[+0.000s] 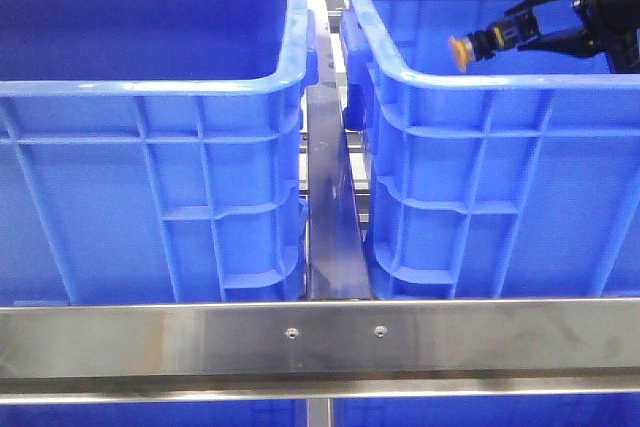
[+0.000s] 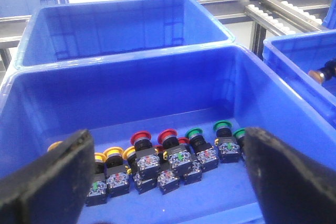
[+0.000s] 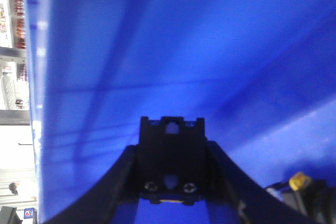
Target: Pick red and yellow buttons and place in box
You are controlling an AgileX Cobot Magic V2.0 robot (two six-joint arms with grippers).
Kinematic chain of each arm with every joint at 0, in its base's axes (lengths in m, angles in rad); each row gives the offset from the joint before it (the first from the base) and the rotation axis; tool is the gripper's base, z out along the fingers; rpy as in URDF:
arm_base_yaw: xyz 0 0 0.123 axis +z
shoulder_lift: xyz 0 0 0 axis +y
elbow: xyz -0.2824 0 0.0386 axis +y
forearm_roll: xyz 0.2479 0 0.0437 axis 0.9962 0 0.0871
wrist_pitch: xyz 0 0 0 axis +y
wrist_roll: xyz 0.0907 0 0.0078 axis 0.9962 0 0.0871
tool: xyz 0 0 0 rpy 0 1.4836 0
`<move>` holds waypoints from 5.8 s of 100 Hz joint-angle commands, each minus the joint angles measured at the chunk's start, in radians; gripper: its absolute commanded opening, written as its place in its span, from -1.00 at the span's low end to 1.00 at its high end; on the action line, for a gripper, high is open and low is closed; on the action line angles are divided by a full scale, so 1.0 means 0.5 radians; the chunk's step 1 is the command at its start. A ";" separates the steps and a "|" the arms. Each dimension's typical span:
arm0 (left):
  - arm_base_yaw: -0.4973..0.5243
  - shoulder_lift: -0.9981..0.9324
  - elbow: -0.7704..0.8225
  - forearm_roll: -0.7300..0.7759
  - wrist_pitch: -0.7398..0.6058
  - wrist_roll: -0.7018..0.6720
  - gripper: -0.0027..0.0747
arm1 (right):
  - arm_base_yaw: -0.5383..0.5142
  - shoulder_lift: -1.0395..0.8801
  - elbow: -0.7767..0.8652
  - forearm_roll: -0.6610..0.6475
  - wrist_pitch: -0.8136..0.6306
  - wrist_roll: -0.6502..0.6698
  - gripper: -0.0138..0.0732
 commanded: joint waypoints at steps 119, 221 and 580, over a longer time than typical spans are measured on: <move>0.004 0.024 -0.050 -0.040 -0.154 -0.022 0.46 | 0.038 0.112 -0.137 0.137 -0.014 -0.039 0.07; 0.004 0.024 -0.050 -0.040 -0.154 -0.022 0.46 | -0.027 -0.065 -0.135 -0.006 0.099 -0.136 0.45; 0.004 0.024 -0.050 -0.040 -0.154 -0.022 -0.98 | 0.383 -3.109 1.553 -2.242 -1.170 0.311 -0.84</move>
